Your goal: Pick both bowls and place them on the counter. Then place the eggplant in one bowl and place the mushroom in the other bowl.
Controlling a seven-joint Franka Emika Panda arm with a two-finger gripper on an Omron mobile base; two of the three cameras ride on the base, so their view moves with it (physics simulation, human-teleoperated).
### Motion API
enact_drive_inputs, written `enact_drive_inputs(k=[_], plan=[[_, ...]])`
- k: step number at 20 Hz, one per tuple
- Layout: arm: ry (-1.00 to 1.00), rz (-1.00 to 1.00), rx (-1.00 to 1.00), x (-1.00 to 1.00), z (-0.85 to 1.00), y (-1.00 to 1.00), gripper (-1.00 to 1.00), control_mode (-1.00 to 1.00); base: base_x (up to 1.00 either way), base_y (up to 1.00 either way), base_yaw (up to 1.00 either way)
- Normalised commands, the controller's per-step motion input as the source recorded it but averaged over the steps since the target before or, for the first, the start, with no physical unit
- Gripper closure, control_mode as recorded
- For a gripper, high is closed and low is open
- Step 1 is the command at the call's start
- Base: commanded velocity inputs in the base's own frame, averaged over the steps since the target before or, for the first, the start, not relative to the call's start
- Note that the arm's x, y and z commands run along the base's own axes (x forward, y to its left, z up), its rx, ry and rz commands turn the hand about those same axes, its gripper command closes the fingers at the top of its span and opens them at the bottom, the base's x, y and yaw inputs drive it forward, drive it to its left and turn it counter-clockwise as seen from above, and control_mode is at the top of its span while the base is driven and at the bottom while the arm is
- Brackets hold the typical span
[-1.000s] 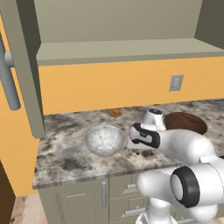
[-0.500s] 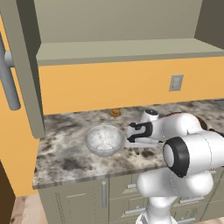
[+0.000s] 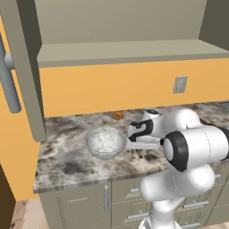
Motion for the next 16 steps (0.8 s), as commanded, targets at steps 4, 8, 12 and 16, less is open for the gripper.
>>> enact_drive_inputs(k=[4, 8, 12, 16], plan=[[0.00, 0.00, 0.00, -0.01, -0.24, 0.02, 1.00, -1.00, 0.00, 0.00, 0.00], [0.02, 0.00, 0.00, -0.04, -0.18, 0.00, 1.00, -1.00, 0.00, 0.00, 0.00], [0.00, 0.00, 0.00, -0.12, -0.02, 0.00, 1.00, -1.00, 0.00, 0.00, 0.00], [-0.06, 0.00, 0.00, -0.41, 0.21, -0.01, 1.00, -1.00, 0.00, 0.00, 0.00]])
